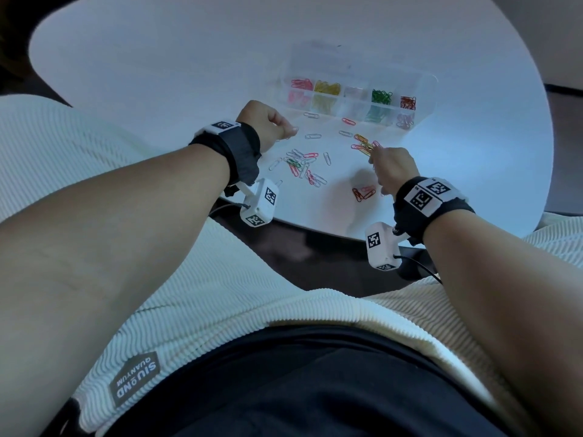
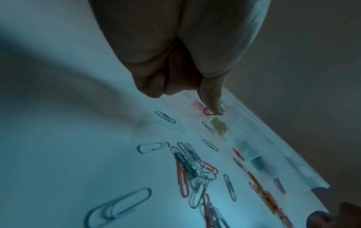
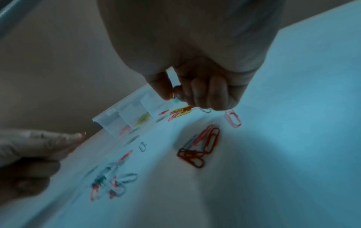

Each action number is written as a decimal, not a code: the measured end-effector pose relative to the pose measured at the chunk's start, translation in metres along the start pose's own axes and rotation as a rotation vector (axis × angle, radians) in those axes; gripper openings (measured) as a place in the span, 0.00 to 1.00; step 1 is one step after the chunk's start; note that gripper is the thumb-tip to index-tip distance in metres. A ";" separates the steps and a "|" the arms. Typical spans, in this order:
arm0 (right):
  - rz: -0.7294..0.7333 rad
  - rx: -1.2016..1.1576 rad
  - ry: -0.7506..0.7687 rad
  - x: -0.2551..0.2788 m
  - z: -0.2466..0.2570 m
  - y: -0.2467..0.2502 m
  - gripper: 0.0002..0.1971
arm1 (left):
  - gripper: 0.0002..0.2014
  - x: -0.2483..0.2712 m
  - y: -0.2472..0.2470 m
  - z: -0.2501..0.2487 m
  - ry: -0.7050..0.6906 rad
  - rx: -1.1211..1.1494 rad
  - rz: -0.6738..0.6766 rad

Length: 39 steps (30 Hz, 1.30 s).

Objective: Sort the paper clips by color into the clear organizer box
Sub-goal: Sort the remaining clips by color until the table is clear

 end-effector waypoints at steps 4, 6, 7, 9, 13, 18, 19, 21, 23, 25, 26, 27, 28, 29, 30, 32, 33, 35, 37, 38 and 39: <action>0.133 -0.570 -0.108 0.014 0.004 -0.007 0.08 | 0.10 0.003 -0.002 -0.006 0.069 0.156 0.016; 0.199 -0.649 -0.098 0.019 0.012 -0.010 0.08 | 0.10 0.002 -0.003 -0.006 0.101 0.274 0.022; 0.222 -0.657 -0.079 0.021 0.016 -0.012 0.09 | 0.09 0.002 -0.004 -0.005 0.110 0.315 0.022; 0.250 -0.635 -0.014 0.024 0.026 -0.016 0.11 | 0.07 0.003 -0.004 -0.003 0.125 0.376 0.011; 0.321 -0.516 0.174 0.029 0.040 -0.030 0.20 | 0.04 0.002 -0.001 -0.005 0.162 0.503 0.009; 0.402 -0.421 0.224 0.033 0.049 -0.047 0.23 | 0.13 0.004 0.000 -0.009 0.267 0.718 0.100; 0.411 -0.431 0.218 0.032 0.051 -0.049 0.23 | 0.13 0.004 -0.001 -0.009 0.285 0.740 0.116; 0.409 -0.438 0.207 0.029 0.055 -0.051 0.23 | 0.15 0.006 -0.002 -0.009 0.314 0.757 0.135; 0.334 -0.345 0.219 0.023 0.059 -0.052 0.22 | 0.17 0.008 -0.003 -0.010 0.338 0.704 0.174; 0.187 -0.060 0.296 0.015 0.063 -0.053 0.21 | 0.16 0.012 -0.005 -0.010 0.349 0.598 0.209; 0.115 0.089 0.338 0.012 0.065 -0.054 0.18 | 0.16 0.013 -0.007 -0.009 0.350 0.543 0.213; 0.066 0.187 0.368 0.010 0.065 -0.055 0.14 | 0.15 0.014 -0.009 -0.008 0.354 0.481 0.208; 0.051 0.242 0.378 0.009 0.063 -0.057 0.08 | 0.15 0.014 -0.011 -0.006 0.365 0.412 0.190; 0.043 0.291 0.392 0.009 0.062 -0.058 0.02 | 0.15 0.012 -0.013 -0.004 0.378 0.341 0.178; 0.029 0.348 0.418 0.008 0.061 -0.059 0.05 | 0.15 0.012 -0.016 -0.002 0.393 0.260 0.173; 0.010 0.457 0.464 0.006 0.061 -0.060 0.12 | 0.16 0.012 -0.020 0.003 0.391 0.085 0.187; 0.006 0.500 0.482 0.006 0.063 -0.060 0.13 | 0.17 0.012 -0.022 0.003 0.355 0.000 0.205; 0.024 0.573 0.491 0.002 0.065 -0.061 0.14 | 0.17 0.008 -0.024 0.004 0.253 -0.138 0.230; 0.029 0.641 0.498 -0.001 0.065 -0.062 0.13 | 0.17 0.008 -0.022 0.001 0.186 -0.235 0.235; 0.022 0.661 0.495 -0.001 0.066 -0.063 0.11 | 0.17 0.009 -0.022 -0.001 0.147 -0.312 0.248; 0.015 0.674 0.495 -0.002 0.067 -0.064 0.09 | 0.17 0.009 -0.022 -0.004 0.105 -0.391 0.249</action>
Point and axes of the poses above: each hand's wrist, its own x-axis away from the middle knuckle, its own y-axis out of the back of the hand, z = x × y, the point moved 5 cm from there along -x, towards the middle knuckle, and after that the axes turned 2 degrees about -y, right-handed, at the moved point
